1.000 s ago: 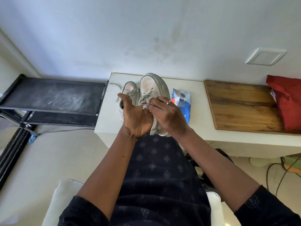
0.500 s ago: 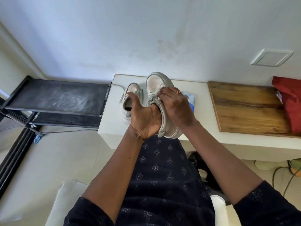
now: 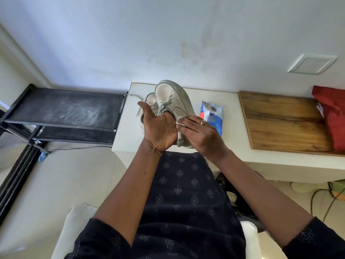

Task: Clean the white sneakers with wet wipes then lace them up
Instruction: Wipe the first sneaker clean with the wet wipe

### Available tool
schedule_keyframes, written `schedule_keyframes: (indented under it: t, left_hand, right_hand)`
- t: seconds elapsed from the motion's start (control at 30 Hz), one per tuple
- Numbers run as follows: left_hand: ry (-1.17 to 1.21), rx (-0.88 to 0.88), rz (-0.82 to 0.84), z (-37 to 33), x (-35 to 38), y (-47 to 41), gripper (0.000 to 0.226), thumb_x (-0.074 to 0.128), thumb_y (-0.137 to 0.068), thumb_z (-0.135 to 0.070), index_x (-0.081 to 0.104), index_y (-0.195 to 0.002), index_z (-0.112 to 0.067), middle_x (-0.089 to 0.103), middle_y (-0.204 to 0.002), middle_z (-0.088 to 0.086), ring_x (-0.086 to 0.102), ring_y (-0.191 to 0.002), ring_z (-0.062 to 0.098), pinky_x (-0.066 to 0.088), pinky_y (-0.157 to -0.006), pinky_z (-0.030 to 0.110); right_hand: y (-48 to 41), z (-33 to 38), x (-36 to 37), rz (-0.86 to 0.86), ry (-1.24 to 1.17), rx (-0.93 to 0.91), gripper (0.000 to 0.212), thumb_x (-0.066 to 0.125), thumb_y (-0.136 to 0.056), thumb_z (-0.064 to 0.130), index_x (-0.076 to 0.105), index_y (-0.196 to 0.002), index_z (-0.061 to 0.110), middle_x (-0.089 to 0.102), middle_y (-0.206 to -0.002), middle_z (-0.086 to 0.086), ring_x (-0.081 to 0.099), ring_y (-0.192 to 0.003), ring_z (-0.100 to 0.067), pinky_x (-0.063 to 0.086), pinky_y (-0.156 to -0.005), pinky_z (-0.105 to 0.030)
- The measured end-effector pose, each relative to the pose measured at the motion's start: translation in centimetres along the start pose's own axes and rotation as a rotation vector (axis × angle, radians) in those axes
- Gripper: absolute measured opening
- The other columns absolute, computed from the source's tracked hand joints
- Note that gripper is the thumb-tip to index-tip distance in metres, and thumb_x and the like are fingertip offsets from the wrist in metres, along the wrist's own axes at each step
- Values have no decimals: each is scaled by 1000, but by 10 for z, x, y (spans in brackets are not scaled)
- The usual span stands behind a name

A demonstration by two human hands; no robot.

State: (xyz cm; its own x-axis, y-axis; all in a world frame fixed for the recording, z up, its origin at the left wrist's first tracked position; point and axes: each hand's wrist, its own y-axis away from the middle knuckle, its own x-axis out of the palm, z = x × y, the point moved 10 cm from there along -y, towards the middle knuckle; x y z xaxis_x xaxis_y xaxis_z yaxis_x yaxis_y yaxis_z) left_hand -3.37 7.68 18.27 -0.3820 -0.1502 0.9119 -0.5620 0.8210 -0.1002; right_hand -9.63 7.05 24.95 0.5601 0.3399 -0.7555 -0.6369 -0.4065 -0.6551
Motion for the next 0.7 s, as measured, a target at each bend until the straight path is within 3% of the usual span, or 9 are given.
schedule_keyframes:
  t: [0.1,0.2,0.27,0.4,0.5,0.6,0.63,0.7]
  left_hand:
    - [-51,-19,-95,4,-7,1,124,16,-62,-93,26,-145,-1,45,-131,13,44,-125,25,31,-110,32]
    - [-85,-15,-163,6,-5,6,115,26,-60,-90,53,-128,-2,62,-117,10,58,-113,20,41,-103,30]
    - [-118,-10,-228,8,-9,8,110,26,-60,-90,62,-121,-5,65,-114,6,62,-110,17,40,-102,27]
    - [-119,-18,-273,9,-17,11,113,27,-62,-90,51,-130,-2,55,-125,8,51,-122,20,27,-113,29]
    - [-128,-29,-265,4,-22,9,125,34,-56,-91,34,-142,-1,40,-137,13,27,-140,26,14,-118,36]
    - [-94,-87,-299,4,-32,8,135,53,-49,-91,18,-148,-5,23,-130,2,-2,-145,20,3,-119,34]
    - [-117,-101,-299,5,-31,8,134,49,-51,-92,18,-147,-4,22,-132,3,1,-146,20,4,-119,34]
    - [-154,-103,-296,8,-26,8,125,32,-60,-92,29,-144,0,36,-138,12,26,-141,25,16,-118,37]
  right_hand:
    - [-21,-12,4,-6,8,60,13,58,-86,-2,70,-93,-2,69,-99,-12,65,-92,-27,57,-68,-37]
    - [-38,-22,13,36,-20,142,15,57,-83,-1,70,-91,1,69,-98,-10,65,-92,-28,57,-66,-38]
    - [-41,-24,17,62,-36,158,14,58,-80,0,70,-88,1,69,-96,-10,65,-90,-28,57,-67,-38]
    - [-33,-17,9,24,-65,124,17,56,-82,2,71,-87,-2,70,-93,-11,66,-85,-27,56,-74,-35]
    - [-16,-14,5,-24,-83,130,21,52,-83,2,72,-88,-3,70,-91,-11,65,-82,-27,55,-74,-34]
    - [-5,-15,13,25,-91,183,27,49,-81,5,71,-95,-2,70,-95,-11,66,-85,-27,54,-79,-33]
    - [-5,-16,15,38,-87,195,28,48,-81,5,71,-96,-2,69,-95,-11,66,-86,-27,54,-80,-32]
    - [-11,-19,13,38,-73,229,29,47,-81,7,70,-95,-2,70,-94,-12,67,-85,-27,55,-78,-32]
